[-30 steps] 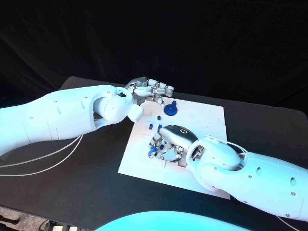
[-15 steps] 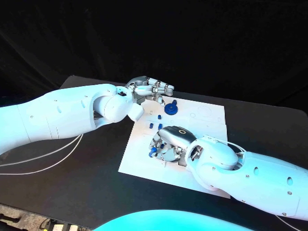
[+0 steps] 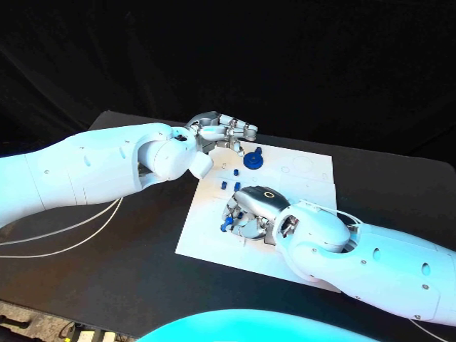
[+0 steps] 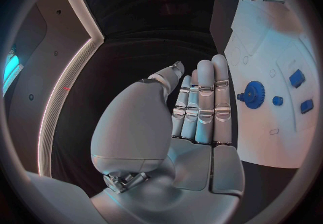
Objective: Assemble the parts on the task board
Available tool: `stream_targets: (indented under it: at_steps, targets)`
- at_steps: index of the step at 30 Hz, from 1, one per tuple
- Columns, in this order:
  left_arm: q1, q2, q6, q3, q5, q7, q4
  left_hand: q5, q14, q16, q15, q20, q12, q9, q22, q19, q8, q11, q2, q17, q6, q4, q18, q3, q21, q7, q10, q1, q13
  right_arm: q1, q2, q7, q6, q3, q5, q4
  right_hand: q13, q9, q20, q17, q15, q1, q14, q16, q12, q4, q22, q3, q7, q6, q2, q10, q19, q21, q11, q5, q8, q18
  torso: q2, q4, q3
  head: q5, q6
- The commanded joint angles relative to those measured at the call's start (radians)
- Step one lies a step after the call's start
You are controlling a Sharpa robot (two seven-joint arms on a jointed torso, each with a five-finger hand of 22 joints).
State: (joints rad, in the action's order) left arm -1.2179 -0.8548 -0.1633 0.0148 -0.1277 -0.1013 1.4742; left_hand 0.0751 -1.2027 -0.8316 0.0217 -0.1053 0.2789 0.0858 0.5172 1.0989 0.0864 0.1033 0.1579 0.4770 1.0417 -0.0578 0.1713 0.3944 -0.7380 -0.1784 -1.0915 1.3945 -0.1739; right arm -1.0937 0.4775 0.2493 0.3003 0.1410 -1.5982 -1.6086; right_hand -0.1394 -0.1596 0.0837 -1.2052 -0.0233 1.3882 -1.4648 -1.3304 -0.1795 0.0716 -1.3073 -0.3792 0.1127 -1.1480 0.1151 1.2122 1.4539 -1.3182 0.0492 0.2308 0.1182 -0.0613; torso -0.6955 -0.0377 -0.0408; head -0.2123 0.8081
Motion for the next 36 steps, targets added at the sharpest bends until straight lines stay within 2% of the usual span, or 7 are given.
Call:
stream_targets:
  at_steps: [1,6,13,24,30,34,36]
  targets:
    - [-0.001,0.001,0.016,0.001,0.006,-0.004,0.002,0.0,0.004,0.004,0.001,-0.005,0.006,-0.001,-0.001,0.003,-0.004,0.0,-0.003,-0.001,-0.004,-0.002,0.013,-0.006,0.004,0.003,0.008,-0.004,-0.001,0.002,0.0,0.033,-0.013,0.001,-0.043,0.0,-0.001,-0.002,-0.002,-0.001,-0.001,-0.005,-0.041,-0.007,0.005,0.002,-0.158,0.001,0.003,-0.007,-0.004,0.0,0.008,-0.007,0.004,0.004,0.002,0.008,0.0,0.0002,0.0,0.0,0.0]
    - [-0.001,0.0,0.016,0.001,0.006,-0.004,0.003,0.0,0.004,0.004,0.001,-0.005,0.006,-0.001,-0.001,0.003,-0.004,0.0,-0.003,-0.001,-0.004,-0.002,0.013,-0.006,0.004,0.003,0.008,-0.004,-0.001,0.003,-0.003,0.019,-0.037,0.001,-0.035,-0.001,-0.001,-0.002,0.0,-0.002,0.003,-0.016,-0.041,-0.008,0.014,0.003,-0.158,0.01,0.009,0.006,0.011,-0.01,0.007,-0.004,0.009,0.0,-0.006,0.008,-0.001,0.0,-0.0007,-0.001,-0.001]
    - [-0.001,0.001,0.016,0.001,0.006,-0.003,0.002,0.0,0.005,0.003,0.001,-0.005,0.007,-0.001,-0.002,0.004,-0.003,-0.001,-0.005,-0.002,-0.004,-0.002,0.013,-0.008,0.006,0.003,0.009,-0.001,-0.002,0.003,-0.007,-0.01,-0.057,0.003,0.002,0.005,0.003,0.011,0.012,-0.004,0.018,-0.058,-0.04,-0.011,0.039,0.02,-0.155,0.041,0.022,0.083,0.044,-0.058,0.001,0.009,0.026,0.002,-0.052,0.006,0.0,-0.0001,-0.0007,0.0,0.0]
    - [-0.001,0.0,0.009,0.001,0.006,0.0,0.002,0.0,0.005,0.003,0.001,-0.005,0.007,-0.002,-0.004,0.005,-0.004,0.0,-0.005,-0.003,-0.007,-0.002,0.013,-0.012,0.008,0.002,0.013,-0.001,-0.002,0.003,-0.002,-0.016,-0.019,0.004,0.013,0.001,0.0,0.018,0.016,-0.005,0.02,-0.069,-0.039,-0.013,0.043,0.023,-0.155,0.065,0.021,0.131,0.051,-0.087,-0.001,0.015,0.029,0.0,-0.057,0.004,-0.001,-0.0002,0.0001,0.001,0.0]
    - [-0.001,-0.001,0.008,0.001,0.006,0.001,0.001,0.0,0.005,0.003,0.001,-0.005,0.007,-0.002,-0.004,0.005,-0.004,0.0,-0.005,-0.003,-0.007,-0.002,0.013,-0.012,0.008,0.002,0.013,-0.001,-0.002,0.003,0.016,-0.024,0.051,0.004,0.017,-0.017,-0.003,0.021,0.017,-0.004,0.021,-0.068,-0.038,-0.013,0.039,0.021,-0.155,0.074,0.021,0.153,0.051,-0.095,-0.002,0.019,0.029,0.002,-0.057,0.004,0.0,0.0001,0.0004,0.002,-0.002]
    - [-0.001,-0.001,0.009,0.0,0.006,0.002,0.0,0.0,0.005,0.003,0.001,-0.005,0.007,-0.002,-0.004,0.005,-0.004,0.0,-0.005,-0.003,-0.007,-0.002,0.013,-0.012,0.008,0.002,0.013,-0.001,-0.002,0.002,0.051,-0.039,0.112,0.003,0.029,-0.05,-0.004,0.022,0.018,0.003,0.021,-0.065,-0.037,-0.009,0.038,0.018,-0.153,0.077,0.021,0.16,0.051,-0.103,-0.005,0.025,0.03,0.009,-0.056,0.002,0.001,-0.0008,0.0006,0.003,-0.005]
    - [-0.001,-0.002,0.01,0.0,0.006,0.002,0.0,0.0,0.005,0.003,0.001,-0.005,0.007,-0.002,-0.004,0.005,-0.004,0.0,-0.005,-0.003,-0.007,-0.002,0.013,-0.012,0.008,0.002,0.013,-0.001,-0.002,-0.002,0.086,-0.053,0.146,0.0,0.047,-0.08,-0.005,0.022,0.018,0.007,0.021,-0.064,-0.036,-0.007,0.037,0.018,-0.151,0.077,0.021,0.162,0.051,-0.103,-0.007,0.029,0.03,0.01,-0.056,0.002,0.003,-0.0016,-0.0003,0.011,-0.009]
